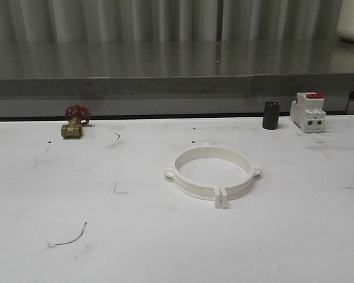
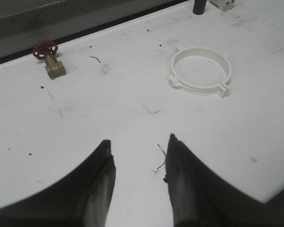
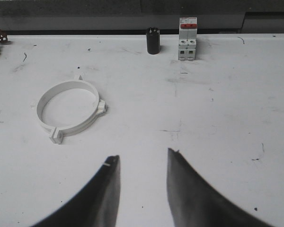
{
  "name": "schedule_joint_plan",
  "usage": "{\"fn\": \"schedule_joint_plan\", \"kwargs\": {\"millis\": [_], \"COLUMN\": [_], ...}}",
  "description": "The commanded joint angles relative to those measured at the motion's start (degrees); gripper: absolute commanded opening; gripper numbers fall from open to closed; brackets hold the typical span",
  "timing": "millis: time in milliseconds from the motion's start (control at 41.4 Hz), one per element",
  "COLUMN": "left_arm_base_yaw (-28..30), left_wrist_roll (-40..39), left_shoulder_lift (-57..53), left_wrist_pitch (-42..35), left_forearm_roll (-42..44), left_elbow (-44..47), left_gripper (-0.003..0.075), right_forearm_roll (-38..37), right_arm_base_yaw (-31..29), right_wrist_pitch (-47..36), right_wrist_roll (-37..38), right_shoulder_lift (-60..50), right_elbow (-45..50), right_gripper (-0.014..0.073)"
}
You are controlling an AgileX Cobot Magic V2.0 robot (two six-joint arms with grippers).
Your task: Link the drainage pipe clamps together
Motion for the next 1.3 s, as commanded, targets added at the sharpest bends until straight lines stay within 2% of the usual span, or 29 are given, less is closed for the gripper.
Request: {"fn": "schedule_joint_plan", "kwargs": {"millis": [0,48,121,217,700,797,894,1038,1232,1280], "left_arm_base_yaw": [0.09,0.09,0.09,0.09,0.25,4.87,10.60,19.90,26.17,27.32], "left_wrist_roll": [-0.08,-0.08,-0.08,-0.08,-0.08,-0.08,-0.08,-0.08,-0.08,-0.08], "left_shoulder_lift": [0.21,0.21,0.21,0.21,-1.84,-6.69,-11.77,-18.80,-23.30,-24.04], "left_wrist_pitch": [-4.67,-4.67,-4.67,-4.67,-6.25,-10.83,-15.14,-22.77,-31.95,-35.02], "left_forearm_roll": [-0.42,-0.42,-0.42,-0.42,-0.19,3.91,3.91,1.84,0.39,0.39], "left_elbow": [-1.57,-1.57,-1.57,-1.57,-0.18,3.12,7.89,14.80,23.30,25.74], "left_gripper": [0.0262,0.0262,0.0262,0.0262,0.0260,0.0230,0.0188,0.0085,-0.0021,-0.0020], "right_forearm_roll": [-0.43,-0.43,-0.43,-0.43,-0.43,-0.43,-0.43,-0.43,-0.43,-0.43], "right_arm_base_yaw": [-0.26,-0.26,-0.26,-0.26,-0.26,-0.26,-0.26,-0.26,-0.26,-0.26], "right_wrist_pitch": [-4.73,-4.91,-5.02,-4.84,-4.84,-4.84,-4.90,-4.90,-4.90,-4.90], "right_wrist_roll": [-0.04,-0.04,-0.04,-0.04,-0.04,-0.04,-0.04,-0.04,-0.04,-0.04], "right_shoulder_lift": [0.46,0.46,0.46,0.46,0.46,0.46,0.46,0.46,0.46,0.46], "right_elbow": [-1.30,-1.30,-1.30,-1.30,-1.30,-1.30,-1.30,-1.30,-1.30,-1.30], "right_gripper": [0.0148,0.0052,-0.0042,-0.0121,-0.0116,-0.0116,-0.0116,-0.0116,-0.0116,-0.0116]}}
